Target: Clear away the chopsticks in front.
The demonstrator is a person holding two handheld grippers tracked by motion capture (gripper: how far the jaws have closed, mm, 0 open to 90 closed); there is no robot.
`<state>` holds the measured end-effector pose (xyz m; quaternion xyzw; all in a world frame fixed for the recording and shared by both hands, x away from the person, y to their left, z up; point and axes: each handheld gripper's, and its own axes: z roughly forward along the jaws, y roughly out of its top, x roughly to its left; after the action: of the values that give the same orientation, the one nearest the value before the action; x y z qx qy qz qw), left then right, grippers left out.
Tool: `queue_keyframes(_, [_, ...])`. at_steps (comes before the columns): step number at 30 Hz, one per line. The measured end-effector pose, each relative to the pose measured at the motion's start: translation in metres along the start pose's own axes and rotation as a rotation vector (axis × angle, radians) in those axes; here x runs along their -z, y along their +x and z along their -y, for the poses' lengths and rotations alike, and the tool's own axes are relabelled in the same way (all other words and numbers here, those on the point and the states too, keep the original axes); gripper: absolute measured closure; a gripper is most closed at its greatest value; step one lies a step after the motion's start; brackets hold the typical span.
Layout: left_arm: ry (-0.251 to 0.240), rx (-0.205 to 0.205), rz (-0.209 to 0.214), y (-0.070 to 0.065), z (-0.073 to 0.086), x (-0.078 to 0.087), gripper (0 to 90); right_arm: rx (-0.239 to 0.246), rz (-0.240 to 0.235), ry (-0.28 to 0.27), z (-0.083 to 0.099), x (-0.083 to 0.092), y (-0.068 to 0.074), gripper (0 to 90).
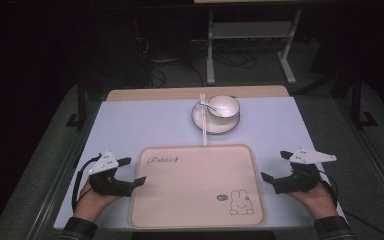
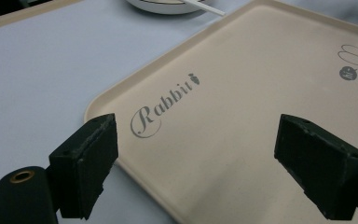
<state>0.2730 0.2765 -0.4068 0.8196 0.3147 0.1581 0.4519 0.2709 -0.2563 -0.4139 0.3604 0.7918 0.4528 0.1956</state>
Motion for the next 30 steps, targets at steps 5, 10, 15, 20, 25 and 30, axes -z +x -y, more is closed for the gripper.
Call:
queue_keyframes(5, [0.008,0.005,-0.008,-0.001,-0.004,-0.002,12.7,-0.004,-0.003,-0.001,0.000,0.001,-0.001,0.0])
queue_keyframes(10, [0.010,0.029,-0.010,0.002,-0.015,-0.008,12.7,0.000,-0.001,0.008,0.000,0.000,-0.001,0.0])
queue_keyframes(15, [0.014,0.026,-0.015,0.005,-0.023,-0.014,12.7,0.000,0.002,0.011,-0.001,0.000,-0.001,0.0])
queue_keyframes(20, [0.027,0.032,-0.012,0.007,-0.033,-0.025,12.7,0.000,0.003,0.009,-0.002,0.000,-0.001,0.0])
queue_keyframes(25, [0.039,0.037,-0.002,0.009,-0.044,-0.037,12.7,-0.001,0.006,0.013,-0.001,0.000,-0.002,0.0])
queue_keyframes(30, [0.033,0.035,0.007,0.009,-0.057,-0.054,12.9,-0.004,0.007,0.011,-0.002,0.000,-0.001,0.0])
